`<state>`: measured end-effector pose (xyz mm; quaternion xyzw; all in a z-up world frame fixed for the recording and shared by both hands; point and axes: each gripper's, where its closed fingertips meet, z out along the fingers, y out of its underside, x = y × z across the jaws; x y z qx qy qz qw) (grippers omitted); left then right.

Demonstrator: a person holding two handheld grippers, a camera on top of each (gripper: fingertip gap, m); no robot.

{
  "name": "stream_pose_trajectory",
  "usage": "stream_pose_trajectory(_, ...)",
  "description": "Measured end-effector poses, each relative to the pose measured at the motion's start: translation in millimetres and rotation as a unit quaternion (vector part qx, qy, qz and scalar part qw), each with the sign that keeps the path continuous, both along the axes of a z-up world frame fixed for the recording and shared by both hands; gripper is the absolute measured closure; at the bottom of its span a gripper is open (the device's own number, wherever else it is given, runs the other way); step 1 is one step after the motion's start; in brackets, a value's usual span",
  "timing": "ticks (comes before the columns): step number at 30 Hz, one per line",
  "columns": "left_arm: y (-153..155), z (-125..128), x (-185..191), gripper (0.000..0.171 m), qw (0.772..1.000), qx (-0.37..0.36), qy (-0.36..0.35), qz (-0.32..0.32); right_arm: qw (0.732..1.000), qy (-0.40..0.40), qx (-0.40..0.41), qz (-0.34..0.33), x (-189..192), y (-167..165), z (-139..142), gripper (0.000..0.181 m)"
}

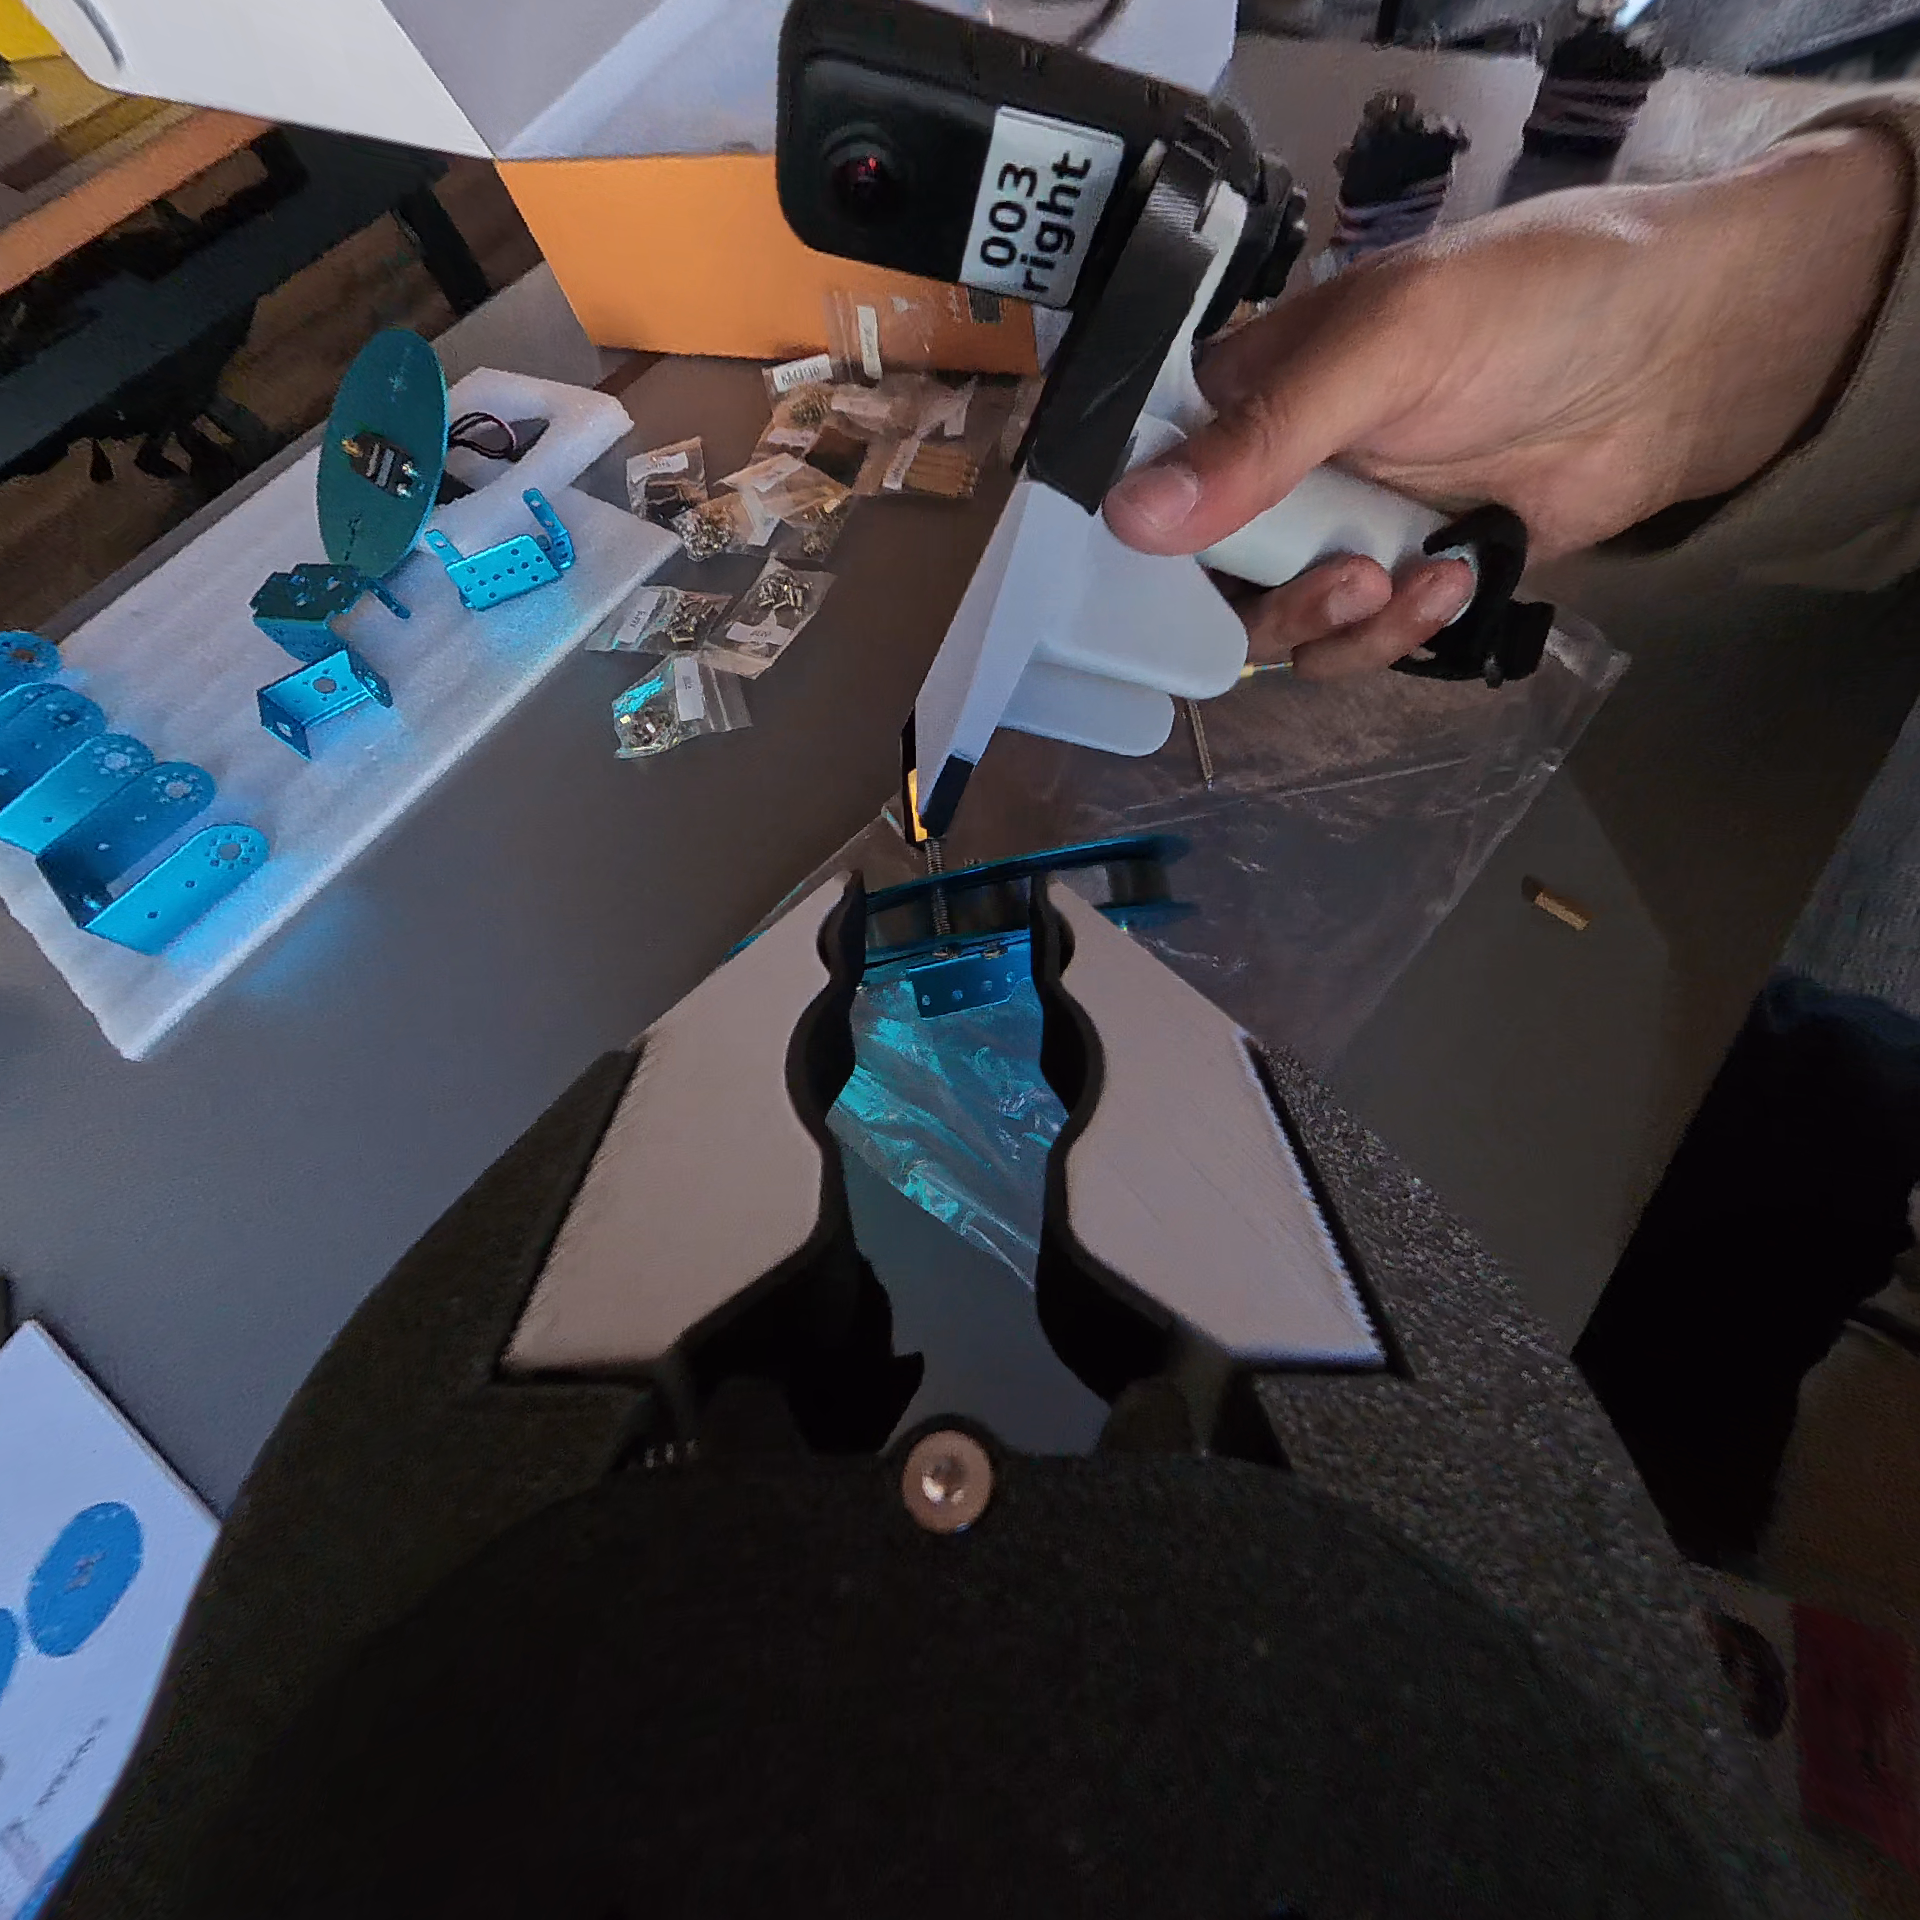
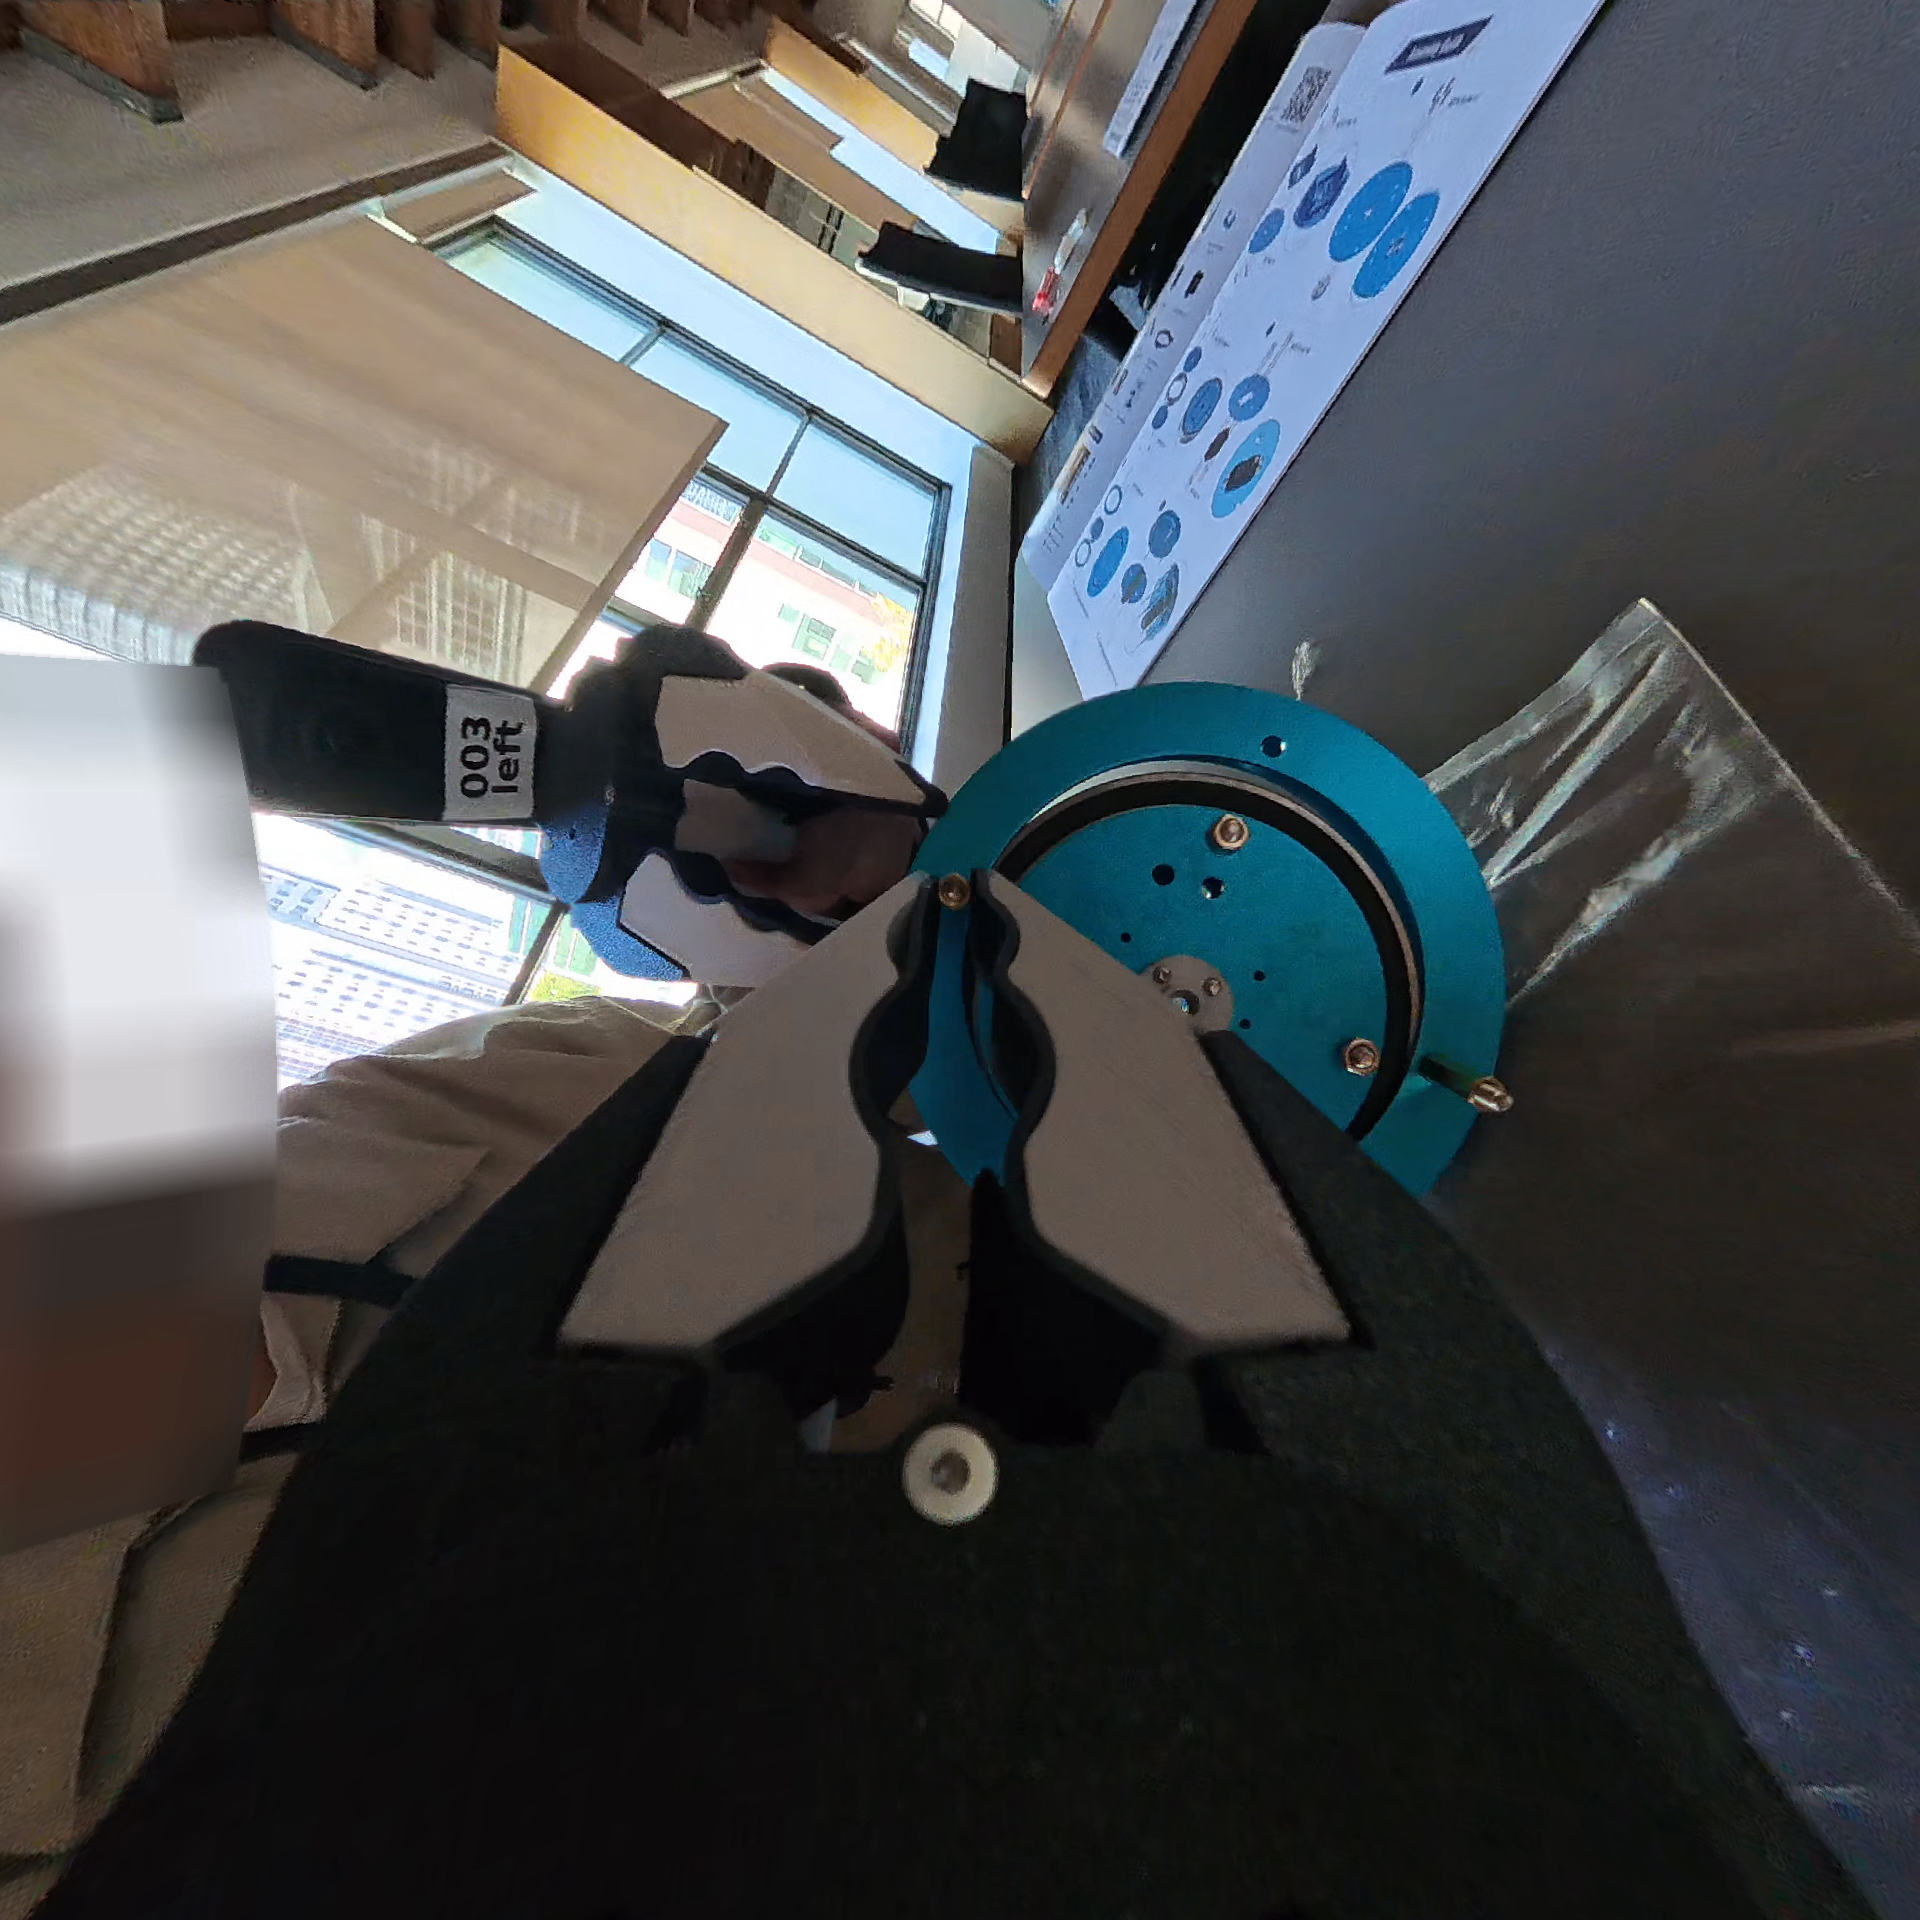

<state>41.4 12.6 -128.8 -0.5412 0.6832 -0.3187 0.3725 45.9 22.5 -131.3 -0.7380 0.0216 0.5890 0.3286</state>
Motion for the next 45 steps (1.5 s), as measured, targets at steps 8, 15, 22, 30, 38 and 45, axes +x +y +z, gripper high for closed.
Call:
stream_pose_trajectory(8,10.8,3.2,14.6,0.141,0.996,0.056,0.069,0.026,0.997,0.008,0.042,-0.064,14.4,-2.8,2.8,0.177)
stream_pose_trajectory(15,-0.7,-6.9,5.8,0.141,0.998,0.012,0.046,-0.046,0.991,0.008,0.069,-0.112,34.5,-6.3,2.0,0.177)
stream_pose_trajectory(22,6.0,-12.4,31.7,0.140,0.986,0.059,0.042,-0.147,0.987,-0.022,0.106,-0.120,49.4,-11.5,2.8,0.176)
stream_pose_trajectory(30,4.7,-9.0,45.3,0.152,0.962,0.110,0.031,-0.248,0.970,-0.143,0.173,-0.092,47.0,-7.3,2.7,0.177)
stream_pose_trajectory(38,3.3,-7.3,41.8,0.168,0.955,0.018,-0.026,-0.294,0.904,-0.306,0.293,-0.055,39.5,-10.9,1.6,0.177)
stream_pose_trajectory(45,5.8,-5.6,40.7,0.169,0.923,-0.238,0.011,-0.302,0.705,-0.574,0.416,-0.018,40.4,-9.6,-2.8,0.169)
